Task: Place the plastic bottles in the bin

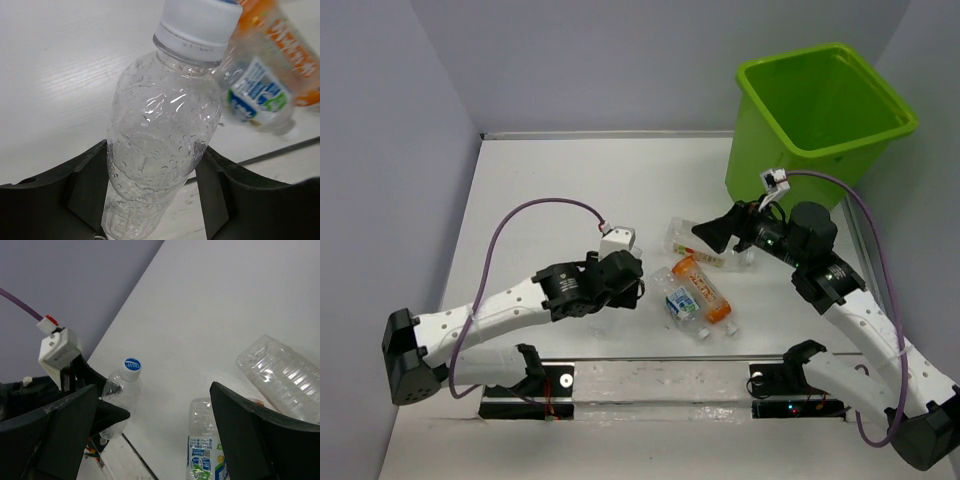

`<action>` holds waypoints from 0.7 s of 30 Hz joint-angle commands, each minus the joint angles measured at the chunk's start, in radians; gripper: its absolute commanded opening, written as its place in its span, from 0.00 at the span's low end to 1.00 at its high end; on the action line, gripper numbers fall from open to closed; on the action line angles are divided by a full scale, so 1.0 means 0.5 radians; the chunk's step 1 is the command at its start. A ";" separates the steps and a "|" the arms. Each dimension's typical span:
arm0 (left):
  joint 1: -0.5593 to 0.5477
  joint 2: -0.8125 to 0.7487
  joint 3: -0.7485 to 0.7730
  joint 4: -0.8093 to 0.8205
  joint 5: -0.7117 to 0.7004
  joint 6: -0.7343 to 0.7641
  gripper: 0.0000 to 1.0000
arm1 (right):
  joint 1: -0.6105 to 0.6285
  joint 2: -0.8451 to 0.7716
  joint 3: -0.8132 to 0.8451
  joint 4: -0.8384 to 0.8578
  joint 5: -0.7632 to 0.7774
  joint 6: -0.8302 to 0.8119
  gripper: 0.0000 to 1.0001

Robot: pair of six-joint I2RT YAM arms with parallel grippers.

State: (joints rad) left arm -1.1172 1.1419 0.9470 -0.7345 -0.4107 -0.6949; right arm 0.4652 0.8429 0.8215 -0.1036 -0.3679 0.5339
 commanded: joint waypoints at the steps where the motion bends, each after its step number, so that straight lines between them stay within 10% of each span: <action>1: -0.002 -0.203 -0.007 0.688 0.084 0.143 0.56 | 0.127 0.096 0.053 0.265 -0.248 0.067 0.99; 16: 0.004 -0.185 -0.121 1.441 0.383 0.310 0.56 | 0.533 0.416 0.109 0.357 0.036 -0.003 0.96; 21: 0.004 -0.201 -0.124 1.457 0.352 0.288 0.62 | 0.576 0.447 0.118 0.373 0.082 0.018 0.56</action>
State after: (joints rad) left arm -1.1168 1.0573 0.8883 -0.1337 -0.2317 -0.5575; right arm 0.7265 1.0599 0.8429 0.0319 -0.3580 0.5442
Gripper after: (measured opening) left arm 0.709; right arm 0.738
